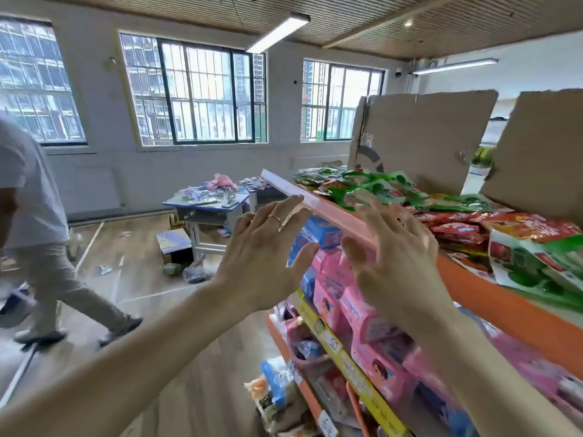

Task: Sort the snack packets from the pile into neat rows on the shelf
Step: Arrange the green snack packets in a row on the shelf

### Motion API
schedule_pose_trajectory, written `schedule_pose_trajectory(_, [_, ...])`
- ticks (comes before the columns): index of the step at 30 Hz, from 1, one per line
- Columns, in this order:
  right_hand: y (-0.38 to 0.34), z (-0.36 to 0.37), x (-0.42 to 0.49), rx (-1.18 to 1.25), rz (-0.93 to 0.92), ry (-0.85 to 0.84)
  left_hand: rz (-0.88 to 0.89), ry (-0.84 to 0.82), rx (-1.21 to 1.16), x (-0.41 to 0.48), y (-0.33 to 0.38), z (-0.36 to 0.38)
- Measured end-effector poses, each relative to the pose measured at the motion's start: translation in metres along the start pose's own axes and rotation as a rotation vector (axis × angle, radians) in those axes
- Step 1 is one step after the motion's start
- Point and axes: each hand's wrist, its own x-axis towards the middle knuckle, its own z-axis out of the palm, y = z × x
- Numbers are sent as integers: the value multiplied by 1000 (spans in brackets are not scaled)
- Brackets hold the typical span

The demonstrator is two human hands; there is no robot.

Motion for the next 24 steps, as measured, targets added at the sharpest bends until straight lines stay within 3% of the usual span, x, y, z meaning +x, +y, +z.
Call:
schedule_pose_trajectory(13, [27,17,132,-36,148,61,97,63,-74,128,-32,69])
schedule_pose_trajectory(20, [57,28,168,71,619,-160,186,62,-252,183,-48,128])
schedule_pose_trajectory(24, [66,41,188,39,772,-137,284,55,-384,207,-68,153])
